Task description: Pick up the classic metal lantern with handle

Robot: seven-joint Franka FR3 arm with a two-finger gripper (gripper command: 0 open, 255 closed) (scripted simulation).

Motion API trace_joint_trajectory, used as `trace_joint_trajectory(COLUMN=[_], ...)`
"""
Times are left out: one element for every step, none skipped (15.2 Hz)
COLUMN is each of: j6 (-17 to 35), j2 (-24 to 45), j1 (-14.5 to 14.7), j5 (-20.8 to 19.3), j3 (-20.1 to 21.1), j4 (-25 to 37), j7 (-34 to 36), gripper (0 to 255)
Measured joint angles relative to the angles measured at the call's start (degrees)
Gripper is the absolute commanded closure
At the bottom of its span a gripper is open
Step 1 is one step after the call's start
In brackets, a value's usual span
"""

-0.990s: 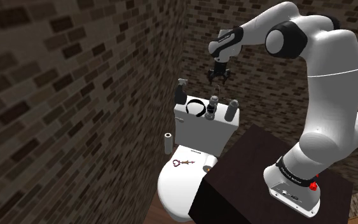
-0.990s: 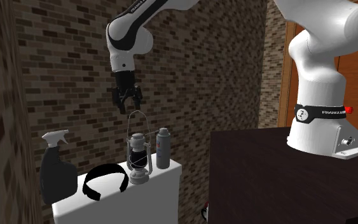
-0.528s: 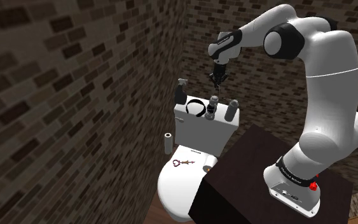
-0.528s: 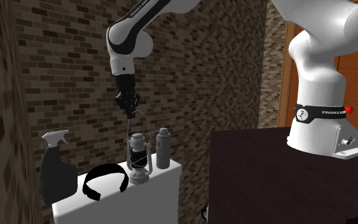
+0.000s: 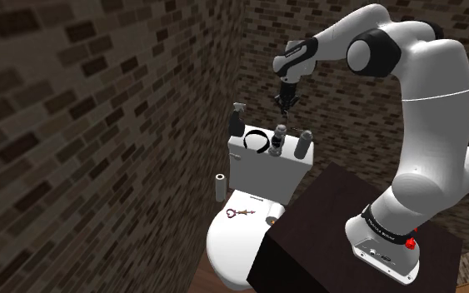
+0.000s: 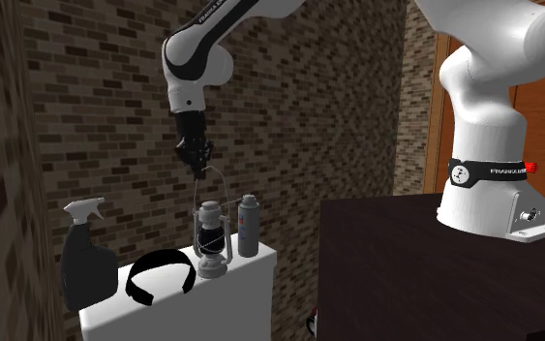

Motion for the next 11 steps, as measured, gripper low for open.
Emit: trace_joint_trajectory(j6=[-0.63, -1.11, -1.53, -2.16, -2.78, -3.25, -3.65, -4.4, -4.94, -5.34, -5.93], j2=[-0.18, -0.57, -1.05, -1.62, -2.05, -2.53, -2.96, -3.1, -3.66, -4.16, -4.57], j1=[-0.03, -0.01, 0.02, 0.15, 0.18, 0.25, 0.32, 0.39, 0.39, 0.45, 0.49], j5=[-0.08, -0.17, -0.27, -0.41, -0.51, -0.63, -0.72, -0.79, -0.92, -1.03, -1.14], j3=[-0.05, -0.13, -0.21, -0.28, -0.35, -0.43, -0.48, -0.5, -0.59, -0.67, -0.73], j4=[0.46, 0.55, 0.5, 0.57, 0.77, 0.78, 0.75, 1.37, 1.34, 1.25, 1.45], j7=[0.02, 0.04, 0.06, 0.21, 0.25, 0.31, 0.39, 0.55, 0.51, 0.56, 0.62], gripper=[255, 255, 255, 255, 255, 255, 255, 255, 255, 255, 255])
